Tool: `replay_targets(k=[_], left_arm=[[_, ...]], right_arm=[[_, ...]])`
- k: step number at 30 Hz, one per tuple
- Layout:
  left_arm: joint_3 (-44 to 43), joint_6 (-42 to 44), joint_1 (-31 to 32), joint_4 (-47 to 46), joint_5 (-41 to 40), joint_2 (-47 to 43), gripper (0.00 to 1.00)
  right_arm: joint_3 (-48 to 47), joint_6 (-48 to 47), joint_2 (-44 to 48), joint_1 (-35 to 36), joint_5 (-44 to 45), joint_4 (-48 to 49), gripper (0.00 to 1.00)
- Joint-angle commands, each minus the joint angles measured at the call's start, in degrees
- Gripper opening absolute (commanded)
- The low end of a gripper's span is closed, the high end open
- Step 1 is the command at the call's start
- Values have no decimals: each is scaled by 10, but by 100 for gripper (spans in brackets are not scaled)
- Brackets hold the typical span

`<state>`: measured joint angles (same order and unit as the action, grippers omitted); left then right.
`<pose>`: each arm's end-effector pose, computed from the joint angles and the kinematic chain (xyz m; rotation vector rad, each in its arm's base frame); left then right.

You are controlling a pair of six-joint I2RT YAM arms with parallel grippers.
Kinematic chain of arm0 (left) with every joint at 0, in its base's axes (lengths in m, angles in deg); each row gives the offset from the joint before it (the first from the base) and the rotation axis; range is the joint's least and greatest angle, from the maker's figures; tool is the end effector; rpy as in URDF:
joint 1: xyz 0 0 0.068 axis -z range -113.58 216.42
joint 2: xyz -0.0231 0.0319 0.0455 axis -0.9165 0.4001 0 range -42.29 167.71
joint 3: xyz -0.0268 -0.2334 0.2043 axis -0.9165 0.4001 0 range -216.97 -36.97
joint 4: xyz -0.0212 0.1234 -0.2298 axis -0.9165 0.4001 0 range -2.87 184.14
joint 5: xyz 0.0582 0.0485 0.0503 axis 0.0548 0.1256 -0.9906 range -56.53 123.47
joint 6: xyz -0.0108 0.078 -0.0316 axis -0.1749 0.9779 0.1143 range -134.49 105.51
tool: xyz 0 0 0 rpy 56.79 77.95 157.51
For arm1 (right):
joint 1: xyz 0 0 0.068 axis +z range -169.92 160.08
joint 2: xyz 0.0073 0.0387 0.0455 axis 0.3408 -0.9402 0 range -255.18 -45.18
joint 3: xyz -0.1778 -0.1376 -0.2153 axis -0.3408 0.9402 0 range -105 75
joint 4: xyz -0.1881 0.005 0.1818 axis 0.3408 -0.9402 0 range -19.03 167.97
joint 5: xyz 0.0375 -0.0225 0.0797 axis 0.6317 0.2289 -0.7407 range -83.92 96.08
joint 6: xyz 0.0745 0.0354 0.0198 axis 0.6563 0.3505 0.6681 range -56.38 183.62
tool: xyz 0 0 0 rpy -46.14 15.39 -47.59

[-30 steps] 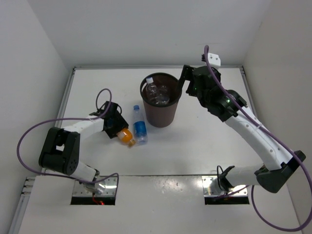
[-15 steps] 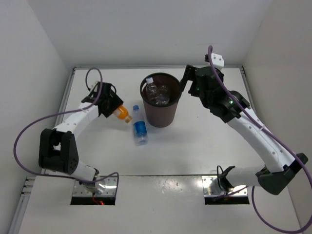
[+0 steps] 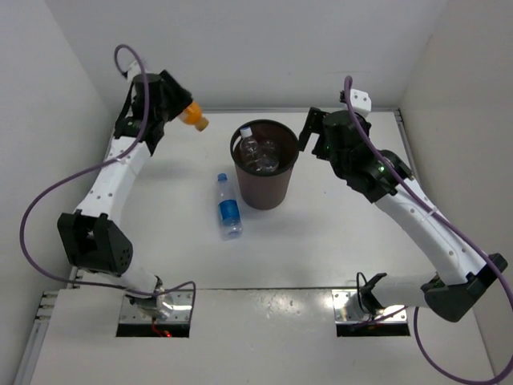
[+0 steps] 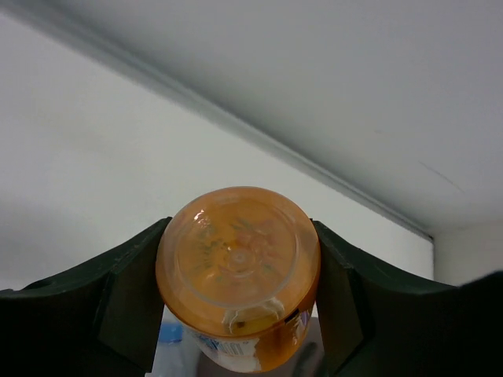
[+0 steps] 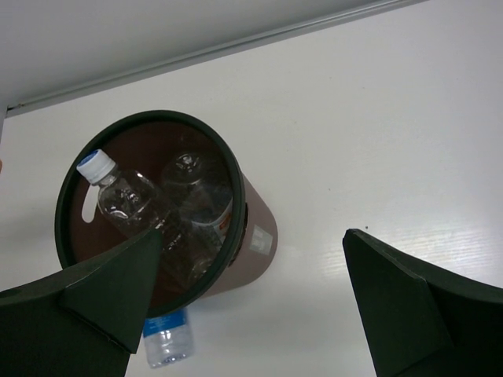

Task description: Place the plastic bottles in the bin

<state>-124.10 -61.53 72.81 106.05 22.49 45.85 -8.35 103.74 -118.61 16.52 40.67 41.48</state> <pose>0.3939 -0.0299 0.4225 -0.7934 1.7671 -0.4433 0.2550 0.1357 0.4453 0.4312 1.9091 0.2662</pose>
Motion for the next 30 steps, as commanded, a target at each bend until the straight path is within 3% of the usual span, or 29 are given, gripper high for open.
replay_targets(k=[1, 7, 14, 21, 23, 24, 25, 30], left_arm=[[-71, 94, 63, -71, 54, 19, 34], [-125, 209, 222, -85, 41, 50, 34], [-74, 222, 269, -78, 21, 24, 34], [3, 216, 313, -78, -9, -10, 40], [23, 216, 313, -78, -9, -15, 48], [23, 216, 313, -78, -14, -20, 56], [30, 216, 321, -78, -29, -20, 100], [-40, 245, 330, -67, -176, -14, 100]], right_arm=[[2, 9, 13, -6, 16, 6, 99], [7, 20, 19, -11, 11, 12, 99], [13, 25, 24, -16, 11, 7, 99], [24, 25, 29, -22, 6, 13, 99], [24, 25, 23, -27, 6, 13, 99], [24, 25, 23, -27, 0, 13, 99], [24, 25, 23, -27, 0, 13, 99], [24, 25, 23, -32, -5, 13, 99]])
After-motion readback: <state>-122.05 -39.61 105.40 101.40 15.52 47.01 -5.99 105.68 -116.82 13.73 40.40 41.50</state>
